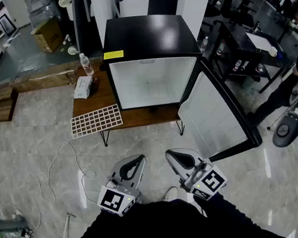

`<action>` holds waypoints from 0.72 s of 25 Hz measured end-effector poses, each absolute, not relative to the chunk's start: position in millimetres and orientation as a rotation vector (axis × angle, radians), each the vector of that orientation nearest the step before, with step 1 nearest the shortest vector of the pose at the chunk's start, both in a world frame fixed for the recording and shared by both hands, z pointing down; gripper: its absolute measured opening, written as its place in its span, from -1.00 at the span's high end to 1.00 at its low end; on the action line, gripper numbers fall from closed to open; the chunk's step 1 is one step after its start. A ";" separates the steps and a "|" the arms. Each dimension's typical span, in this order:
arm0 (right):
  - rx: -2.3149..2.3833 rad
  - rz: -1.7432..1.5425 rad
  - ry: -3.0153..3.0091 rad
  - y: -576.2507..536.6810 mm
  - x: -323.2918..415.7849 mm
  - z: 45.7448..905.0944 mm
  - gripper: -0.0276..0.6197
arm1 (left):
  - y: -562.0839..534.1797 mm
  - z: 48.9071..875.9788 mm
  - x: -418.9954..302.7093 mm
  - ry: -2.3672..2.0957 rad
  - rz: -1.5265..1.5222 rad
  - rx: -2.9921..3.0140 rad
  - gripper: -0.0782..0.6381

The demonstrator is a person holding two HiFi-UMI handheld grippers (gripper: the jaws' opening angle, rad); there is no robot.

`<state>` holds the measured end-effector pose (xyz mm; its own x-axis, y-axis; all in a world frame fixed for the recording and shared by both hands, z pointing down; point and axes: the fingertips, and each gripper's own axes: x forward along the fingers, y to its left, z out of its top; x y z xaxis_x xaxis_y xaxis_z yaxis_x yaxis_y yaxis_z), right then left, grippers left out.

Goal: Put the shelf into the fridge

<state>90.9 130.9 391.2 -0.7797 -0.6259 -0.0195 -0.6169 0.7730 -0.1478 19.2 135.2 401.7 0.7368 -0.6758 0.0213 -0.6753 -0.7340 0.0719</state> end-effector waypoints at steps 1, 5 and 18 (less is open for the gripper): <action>-1.016 -0.211 2.898 132.1 93.0 392.0 0.91 | 136.8 402.4 21.1 -1.111 -0.008 2.850 0.77; -1.015 -0.241 2.908 133.6 100.6 396.1 0.91 | 138.7 403.2 28.7 -1.114 -0.008 2.840 0.77; -0.863 -0.288 2.893 129.5 108.4 400.9 0.91 | 139.3 416.8 36.3 -1.137 -0.190 2.624 0.77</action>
